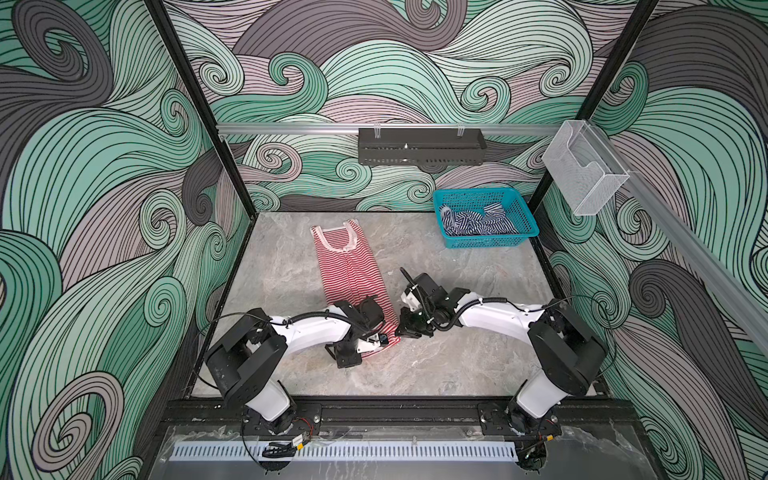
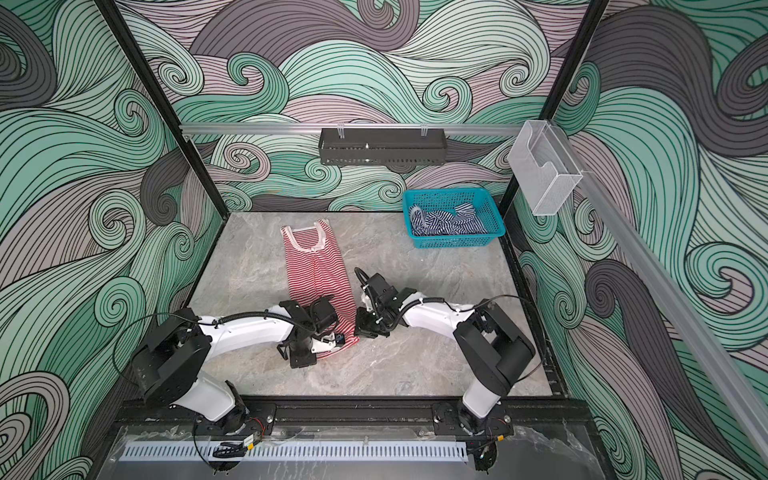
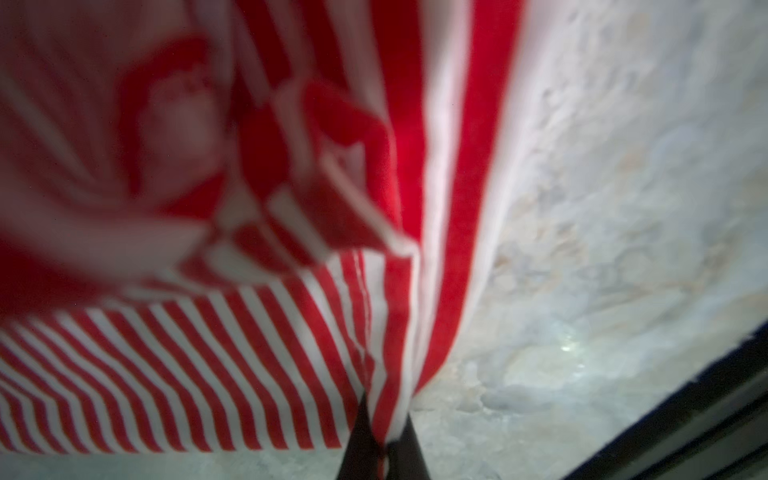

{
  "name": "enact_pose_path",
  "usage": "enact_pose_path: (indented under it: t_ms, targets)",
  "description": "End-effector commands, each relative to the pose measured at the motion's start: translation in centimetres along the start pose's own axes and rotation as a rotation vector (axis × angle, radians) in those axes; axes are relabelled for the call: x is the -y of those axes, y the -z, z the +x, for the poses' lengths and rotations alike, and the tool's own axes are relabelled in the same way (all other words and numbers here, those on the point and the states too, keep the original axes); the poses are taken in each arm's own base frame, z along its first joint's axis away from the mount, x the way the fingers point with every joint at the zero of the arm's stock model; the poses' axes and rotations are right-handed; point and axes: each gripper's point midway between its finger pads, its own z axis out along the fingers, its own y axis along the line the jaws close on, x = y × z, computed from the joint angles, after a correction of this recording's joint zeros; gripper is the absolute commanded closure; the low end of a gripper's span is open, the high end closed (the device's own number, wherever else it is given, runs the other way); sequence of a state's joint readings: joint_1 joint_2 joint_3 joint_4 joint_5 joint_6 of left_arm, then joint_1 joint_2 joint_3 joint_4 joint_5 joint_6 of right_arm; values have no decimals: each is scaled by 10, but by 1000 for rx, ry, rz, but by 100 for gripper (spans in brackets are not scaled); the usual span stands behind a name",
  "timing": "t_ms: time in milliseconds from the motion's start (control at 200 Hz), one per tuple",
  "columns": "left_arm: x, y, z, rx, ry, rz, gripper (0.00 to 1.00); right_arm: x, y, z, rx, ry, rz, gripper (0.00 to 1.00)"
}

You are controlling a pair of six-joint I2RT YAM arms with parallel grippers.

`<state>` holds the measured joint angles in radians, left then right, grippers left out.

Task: Fold and stack the tank tops
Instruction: 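Grasp the near hem with both grippers and lift it, then fold the lifted hem over toward the neckline with both grippers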

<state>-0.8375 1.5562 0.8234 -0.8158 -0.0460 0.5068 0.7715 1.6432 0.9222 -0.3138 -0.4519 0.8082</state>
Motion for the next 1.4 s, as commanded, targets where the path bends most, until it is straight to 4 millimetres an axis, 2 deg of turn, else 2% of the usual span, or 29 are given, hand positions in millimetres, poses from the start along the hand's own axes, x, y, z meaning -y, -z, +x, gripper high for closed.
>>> enact_pose_path:
  t_ms: [0,120,265,435,546,641,736,806,821,956,1051,1196,1296,1391]
  targets:
    - [24,17,-21,84,-30,137,100,9,12,4,27,-5,30,100]
    - [36,37,-35,132,-65,207,100,23,26,16,32,-4,76,100]
    - [55,60,-52,189,-122,272,100,29,51,30,48,18,95,100]
    - [81,91,-59,279,-180,363,100,11,85,34,112,68,3,100]
    - [73,101,-60,303,-181,307,100,4,106,27,145,80,-8,100]
    - [58,107,-61,320,-161,243,100,-4,115,17,149,96,-17,100]
    - [35,108,-61,336,-114,175,100,-10,116,5,140,97,-37,100]
    - [8,101,-61,336,-47,83,100,-12,113,-5,123,97,-43,100]
    - [2,107,-60,357,-35,52,100,-11,112,-6,119,96,-41,100]
    - [-41,113,-51,401,87,-65,100,-18,110,-32,123,102,-49,100]
    - [-66,122,-47,429,146,-138,100,-29,110,-50,131,108,-74,100]
    - [-102,136,-41,459,217,-235,100,-58,109,-81,134,136,-131,100]
    - [-126,139,-35,463,266,-301,100,-70,102,-102,126,147,-140,100]
    - [-151,131,-28,458,305,-367,100,-74,88,-119,94,149,-130,100]
